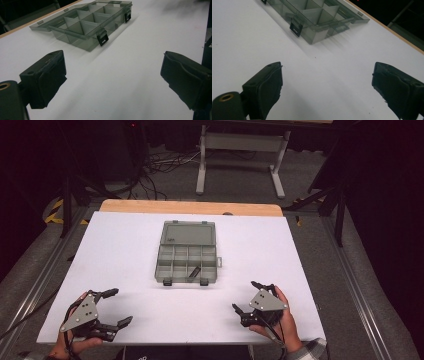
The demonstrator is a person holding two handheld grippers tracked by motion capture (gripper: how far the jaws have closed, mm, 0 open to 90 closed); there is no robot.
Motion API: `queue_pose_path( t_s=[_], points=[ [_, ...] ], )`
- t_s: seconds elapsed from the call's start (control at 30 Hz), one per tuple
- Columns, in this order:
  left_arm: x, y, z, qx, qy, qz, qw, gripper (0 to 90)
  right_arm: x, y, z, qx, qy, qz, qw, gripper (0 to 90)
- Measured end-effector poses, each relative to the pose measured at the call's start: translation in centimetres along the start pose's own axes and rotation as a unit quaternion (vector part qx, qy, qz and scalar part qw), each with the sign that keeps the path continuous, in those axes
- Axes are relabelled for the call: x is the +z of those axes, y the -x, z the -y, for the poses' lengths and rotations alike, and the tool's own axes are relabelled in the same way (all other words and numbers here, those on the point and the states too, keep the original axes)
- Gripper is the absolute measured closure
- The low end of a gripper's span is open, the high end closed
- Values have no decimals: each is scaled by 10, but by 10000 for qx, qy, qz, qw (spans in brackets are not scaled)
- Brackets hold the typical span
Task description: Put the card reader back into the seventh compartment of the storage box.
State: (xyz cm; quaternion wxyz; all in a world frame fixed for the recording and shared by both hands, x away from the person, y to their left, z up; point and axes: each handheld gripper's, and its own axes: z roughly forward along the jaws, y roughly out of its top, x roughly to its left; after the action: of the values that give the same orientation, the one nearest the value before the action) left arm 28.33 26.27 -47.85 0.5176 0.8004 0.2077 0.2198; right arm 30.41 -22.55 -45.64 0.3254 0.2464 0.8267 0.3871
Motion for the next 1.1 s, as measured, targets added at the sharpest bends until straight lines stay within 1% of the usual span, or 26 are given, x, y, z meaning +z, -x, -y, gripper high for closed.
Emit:
queue_pose_path(
  t_s=[0.1,0.17,0.23,0.3,0.37,0.5,0.57,0.67,0.73,0.83,0.9,1.1],
  points=[
    [1,0,0,-22,14,-5,10000,71,-2,2,8,25,-11,18,10000,108],
    [1,-1,0,-32,6,-9,10000,71,-4,4,14,133,45,-11,9999,103],
    [1,-1,-1,-25,17,-26,10000,71,-6,6,20,128,90,55,9999,100],
    [2,-1,-1,-21,12,-33,10000,71,-8,7,24,204,158,49,9997,98],
    [2,-1,-1,-12,5,-55,10000,72,-8,7,27,196,196,44,9996,98],
    [3,0,0,-19,-3,-67,10000,72,-6,6,27,132,197,41,9997,96],
    [3,1,0,-5,-13,-53,10000,72,-5,4,26,83,211,13,9997,96],
    [2,1,-1,43,-5,-37,10000,73,-5,1,23,19,244,42,9997,97],
    [2,2,0,44,-12,-35,10000,72,-6,1,22,14,260,83,9996,97],
    [0,2,0,36,8,-34,10000,73,-7,0,21,31,304,72,9995,98],
    [0,2,0,53,-6,-42,10000,72,-6,-1,20,-6,283,101,9995,98],
    [1,2,0,40,-19,-75,10000,74,-6,-1,19,-10,294,132,9995,99]
  ],
)
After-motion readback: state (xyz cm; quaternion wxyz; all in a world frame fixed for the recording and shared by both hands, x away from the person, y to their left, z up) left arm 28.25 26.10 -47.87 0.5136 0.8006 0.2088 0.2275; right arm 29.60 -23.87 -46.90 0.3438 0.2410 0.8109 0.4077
